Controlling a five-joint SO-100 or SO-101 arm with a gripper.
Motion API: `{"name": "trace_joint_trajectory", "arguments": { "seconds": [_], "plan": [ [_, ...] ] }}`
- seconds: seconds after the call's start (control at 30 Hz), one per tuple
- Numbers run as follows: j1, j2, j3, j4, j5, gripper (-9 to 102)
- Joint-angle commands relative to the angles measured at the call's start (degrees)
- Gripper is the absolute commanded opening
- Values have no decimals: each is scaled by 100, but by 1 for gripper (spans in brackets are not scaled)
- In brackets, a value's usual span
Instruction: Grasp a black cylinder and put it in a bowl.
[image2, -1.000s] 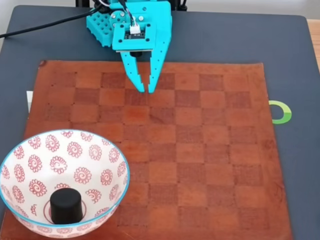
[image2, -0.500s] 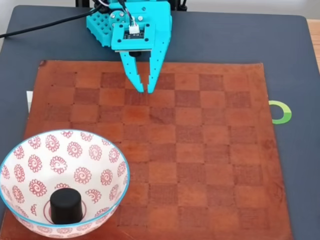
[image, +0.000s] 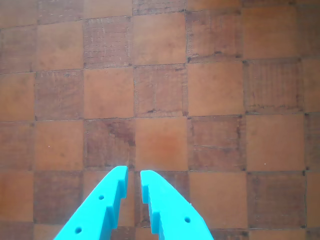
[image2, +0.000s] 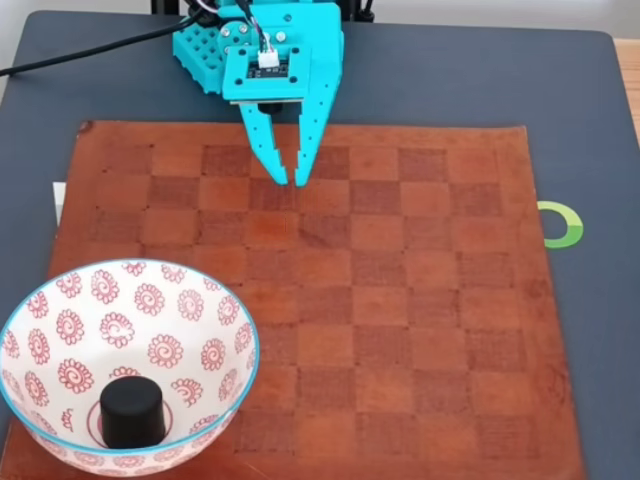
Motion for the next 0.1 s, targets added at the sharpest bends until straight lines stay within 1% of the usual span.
{"name": "trace_joint_trajectory", "arguments": {
  "seconds": [0.0,0.07],
  "plan": [
    [18,299,-26,-26,-26,1],
    [18,299,-26,-26,-26,1]
  ]
}}
